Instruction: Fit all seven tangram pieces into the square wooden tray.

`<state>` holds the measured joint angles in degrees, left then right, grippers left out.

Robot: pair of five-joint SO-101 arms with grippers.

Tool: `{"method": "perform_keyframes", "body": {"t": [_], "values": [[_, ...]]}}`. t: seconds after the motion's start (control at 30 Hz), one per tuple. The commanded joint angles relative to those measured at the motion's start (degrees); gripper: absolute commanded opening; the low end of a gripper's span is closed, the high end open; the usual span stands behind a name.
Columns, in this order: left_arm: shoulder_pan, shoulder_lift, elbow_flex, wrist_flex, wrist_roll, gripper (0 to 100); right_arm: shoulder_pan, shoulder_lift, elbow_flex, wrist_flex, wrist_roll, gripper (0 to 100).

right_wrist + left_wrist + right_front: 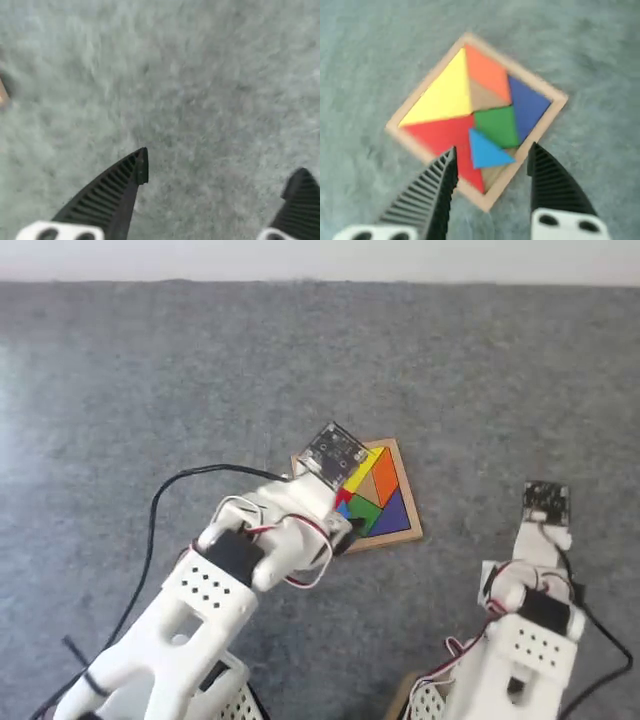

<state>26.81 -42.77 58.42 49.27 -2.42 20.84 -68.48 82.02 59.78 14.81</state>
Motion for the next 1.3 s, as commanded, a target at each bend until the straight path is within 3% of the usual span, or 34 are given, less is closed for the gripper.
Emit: {"method": "perform_keyframes", "body": {"t": [0.0, 0.13, 0.3, 0.6, 0.73, 1.07, 1.27], "values": [[2.81, -0.97, 0.31, -6.15, -0.09, 23, 1.01, -7.96, 5.10, -1.36, 7.21, 34.5], [2.64, 1.85, 3.30, -11.34, 2.55, 23, 4.44, -15.78, 7.65, -1.36, 7.38, 31.0], [2.37, 16.18, -3.12, -11.78, 2.90, 23, 12.18, -26.51, 14.15, -1.27, 7.47, 30.7], [-1.14, 34.99, -12.62, -11.78, 2.99, 21, 13.14, -30.99, 14.68, 7.25, 13.10, 30.7], [-3.87, 34.37, -12.97, -11.87, 3.96, 21, 13.05, -30.99, 14.68, 7.34, 13.36, 30.7], [-3.43, 31.38, -10.77, -11.78, 3.52, 21, 13.05, -30.99, 14.68, 7.43, 13.36, 30.7], [1.05, 31.91, -9.98, -11.60, 1.93, 21, 13.05, -30.99, 14.68, 7.43, 13.27, 30.7]]}}
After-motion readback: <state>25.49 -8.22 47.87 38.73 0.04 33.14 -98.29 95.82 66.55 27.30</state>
